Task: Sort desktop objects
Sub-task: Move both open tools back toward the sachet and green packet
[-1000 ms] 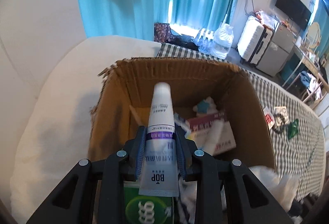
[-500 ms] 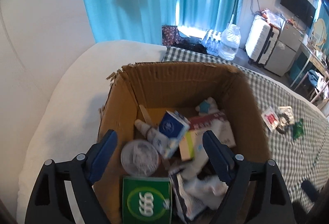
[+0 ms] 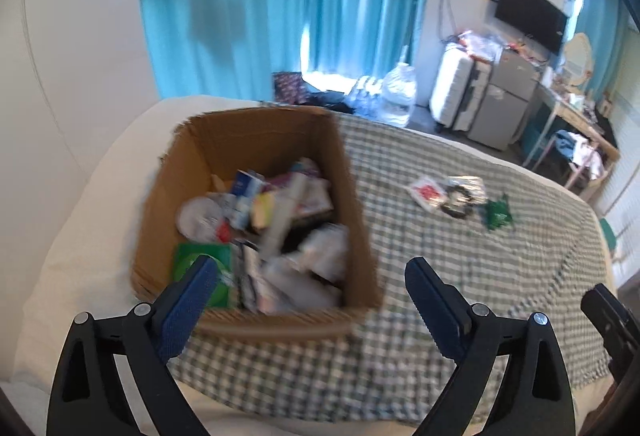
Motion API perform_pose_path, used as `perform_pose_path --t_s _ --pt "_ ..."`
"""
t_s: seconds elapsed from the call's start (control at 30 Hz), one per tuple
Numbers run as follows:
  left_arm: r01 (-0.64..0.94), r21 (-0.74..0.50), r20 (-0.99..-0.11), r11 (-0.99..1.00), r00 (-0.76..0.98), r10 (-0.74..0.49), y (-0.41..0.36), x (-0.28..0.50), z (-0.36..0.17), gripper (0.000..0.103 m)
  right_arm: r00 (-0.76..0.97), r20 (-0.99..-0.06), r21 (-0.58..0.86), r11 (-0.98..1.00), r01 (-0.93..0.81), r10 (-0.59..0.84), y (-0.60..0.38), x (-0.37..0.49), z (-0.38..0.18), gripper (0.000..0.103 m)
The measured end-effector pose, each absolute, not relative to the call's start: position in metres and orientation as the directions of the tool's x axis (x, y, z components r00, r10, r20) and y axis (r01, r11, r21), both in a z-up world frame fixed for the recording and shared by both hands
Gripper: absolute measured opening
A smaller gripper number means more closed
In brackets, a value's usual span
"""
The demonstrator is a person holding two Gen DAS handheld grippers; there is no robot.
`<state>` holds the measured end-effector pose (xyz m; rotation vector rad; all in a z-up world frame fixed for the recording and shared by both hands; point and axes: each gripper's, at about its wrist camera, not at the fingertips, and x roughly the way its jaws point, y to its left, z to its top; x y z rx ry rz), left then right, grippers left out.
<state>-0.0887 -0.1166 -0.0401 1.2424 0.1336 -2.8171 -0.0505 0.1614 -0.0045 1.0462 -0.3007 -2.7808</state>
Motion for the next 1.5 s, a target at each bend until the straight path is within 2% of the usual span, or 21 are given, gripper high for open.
perform_pose_path --t_s 0.17,0.33,0.63,0.97,1.2,1.5 --pt "0.027 -0.027 -0.734 -0.999 -0.679 0.001 -0.065 -0.063 -0.050 0.099 -0.769 -0.616 0.244 -0.969 0.023 -0.173 0.200 -0.024 0.001 0.075" --pt "-0.039 -0.004 -0.737 -0.999 -0.675 0.029 -0.026 -0.050 -0.060 0.099 -0.796 -0.590 0.252 -0.968 -0.023 -0.135 0.227 -0.010 0.005 0.078" --pt "-0.109 0.050 -0.769 -0.993 -0.638 0.031 0.027 -0.048 -0.084 0.099 -0.791 -0.601 0.303 -0.949 -0.087 -0.119 0.255 -0.015 -0.017 0.079" --pt "-0.119 0.103 -0.801 -0.988 -0.598 -0.011 0.045 -0.076 -0.127 0.099 -0.753 -0.651 0.312 -0.938 -0.149 -0.097 0.275 -0.040 -0.066 0.083" --pt "-0.099 0.075 -0.828 -0.992 -0.561 -0.007 0.049 -0.124 -0.158 0.099 -0.714 -0.695 0.284 -0.945 -0.162 -0.086 0.285 -0.079 -0.102 0.083" --pt "-0.066 0.081 -0.845 -0.994 -0.534 -0.033 0.049 -0.214 -0.199 0.099 -0.706 -0.706 0.218 -0.966 -0.136 -0.059 0.299 -0.187 -0.125 0.083"
